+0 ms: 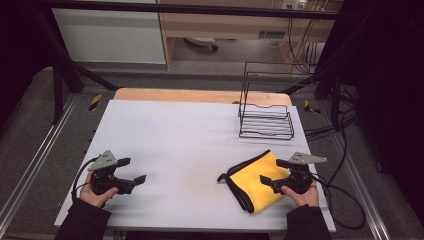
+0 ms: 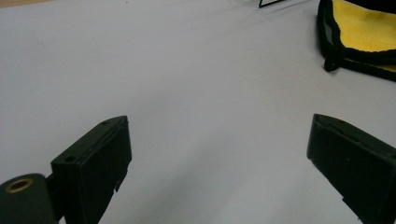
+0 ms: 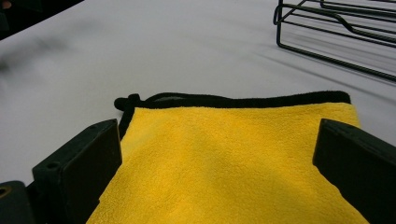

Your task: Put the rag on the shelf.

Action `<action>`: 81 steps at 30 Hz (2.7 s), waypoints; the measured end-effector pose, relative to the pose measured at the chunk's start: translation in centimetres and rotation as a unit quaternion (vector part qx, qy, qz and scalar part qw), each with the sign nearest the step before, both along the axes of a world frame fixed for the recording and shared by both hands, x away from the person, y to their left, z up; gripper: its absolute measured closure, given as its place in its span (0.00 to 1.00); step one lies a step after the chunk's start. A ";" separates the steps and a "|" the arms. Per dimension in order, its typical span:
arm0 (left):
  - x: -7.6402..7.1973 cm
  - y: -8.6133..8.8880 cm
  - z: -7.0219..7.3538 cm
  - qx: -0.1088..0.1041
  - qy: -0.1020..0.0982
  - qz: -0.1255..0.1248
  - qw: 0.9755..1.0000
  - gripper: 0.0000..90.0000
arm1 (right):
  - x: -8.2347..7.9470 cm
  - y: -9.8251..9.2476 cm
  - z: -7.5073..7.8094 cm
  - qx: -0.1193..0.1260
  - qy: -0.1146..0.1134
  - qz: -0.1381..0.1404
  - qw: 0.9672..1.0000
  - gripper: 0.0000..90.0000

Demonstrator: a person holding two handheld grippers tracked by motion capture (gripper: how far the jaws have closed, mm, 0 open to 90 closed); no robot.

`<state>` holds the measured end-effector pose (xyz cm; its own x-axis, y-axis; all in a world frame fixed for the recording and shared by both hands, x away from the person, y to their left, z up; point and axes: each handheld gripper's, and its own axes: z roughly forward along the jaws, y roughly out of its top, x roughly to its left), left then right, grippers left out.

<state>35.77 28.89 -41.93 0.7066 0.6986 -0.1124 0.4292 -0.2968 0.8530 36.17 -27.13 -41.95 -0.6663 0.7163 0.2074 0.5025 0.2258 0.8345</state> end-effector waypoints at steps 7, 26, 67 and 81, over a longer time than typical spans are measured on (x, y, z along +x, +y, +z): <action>0.0 0.2 -0.1 0.000 -0.001 0.003 1.000 0.07 | -0.1 0.0 0.0 0.000 0.000 -0.004 1.000 0.02; -0.1 0.2 -0.3 0.002 0.001 0.011 1.000 0.08 | -0.2 3.2 0.6 -0.020 -0.001 0.007 1.000 0.06; -0.1 0.6 -0.3 0.001 0.002 0.028 1.000 0.11 | -0.2 13.3 -2.6 -0.198 0.002 -0.009 0.980 0.61; -0.2 0.6 -0.3 0.001 0.002 0.031 1.000 0.11 | -0.1 13.1 -2.5 -0.206 0.010 -0.020 0.978 0.74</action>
<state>35.58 29.53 -42.22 0.6620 0.7407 -0.1145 0.4508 -0.2715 0.8503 36.04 -13.98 -44.47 -0.6346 0.7673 -0.0925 0.5330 0.5212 0.6666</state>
